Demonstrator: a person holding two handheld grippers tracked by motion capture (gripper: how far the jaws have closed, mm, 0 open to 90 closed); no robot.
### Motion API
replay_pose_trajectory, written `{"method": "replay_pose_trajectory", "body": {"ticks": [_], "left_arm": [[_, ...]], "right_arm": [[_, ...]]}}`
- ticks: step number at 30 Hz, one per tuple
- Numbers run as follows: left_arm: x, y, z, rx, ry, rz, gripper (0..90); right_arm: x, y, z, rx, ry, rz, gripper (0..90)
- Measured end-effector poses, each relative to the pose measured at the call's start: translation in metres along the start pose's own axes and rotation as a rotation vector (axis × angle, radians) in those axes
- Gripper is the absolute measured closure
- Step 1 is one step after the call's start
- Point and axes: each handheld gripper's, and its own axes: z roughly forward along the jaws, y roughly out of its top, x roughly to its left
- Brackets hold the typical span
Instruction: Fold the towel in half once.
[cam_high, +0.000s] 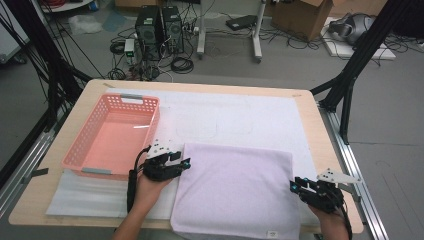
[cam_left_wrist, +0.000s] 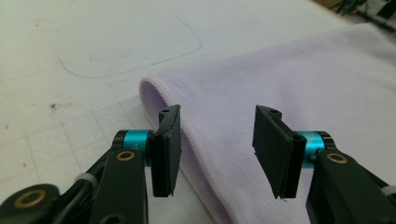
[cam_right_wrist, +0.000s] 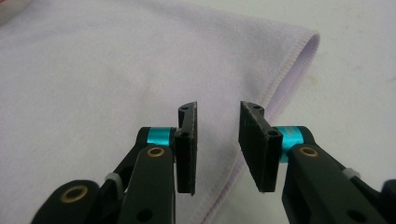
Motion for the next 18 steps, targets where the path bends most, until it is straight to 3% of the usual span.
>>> {"method": "replay_pose_trajectory", "body": {"ticks": [4, 6, 8, 9, 13, 14, 16, 18], "left_arm": [[0.004, 0.005, 0.018, 0.025, 0.065, 0.024, 53.7], [0.008, 0.007, 0.026, 0.071, 0.103, 0.024, 55.8], [0.010, 0.010, 0.034, 0.103, 0.112, -0.002, 63.5], [0.010, 0.012, 0.036, 0.115, 0.119, -0.003, 63.0], [0.014, 0.015, 0.041, 0.106, 0.186, -0.011, 68.7], [0.015, 0.015, 0.041, 0.102, 0.192, -0.029, 67.8], [0.014, 0.015, 0.041, 0.103, 0.194, -0.026, 63.8], [0.011, 0.014, 0.041, 0.111, 0.163, -0.010, 53.4]], "right_arm": [[0.001, 0.003, 0.006, -0.005, 0.018, -0.017, 67.3], [0.003, 0.003, 0.007, -0.001, 0.030, -0.020, 67.2], [0.004, 0.002, 0.008, -0.002, 0.035, -0.026, 66.8], [0.004, 0.003, 0.009, -0.002, 0.038, -0.025, 66.7], [0.002, 0.003, 0.008, -0.007, 0.037, -0.028, 66.6], [0.002, 0.003, 0.008, -0.007, 0.035, -0.022, 66.1], [-0.001, 0.004, 0.007, -0.014, 0.022, -0.011, 64.7], [-0.004, 0.005, 0.007, -0.021, 0.013, 0.001, 61.4]]}}
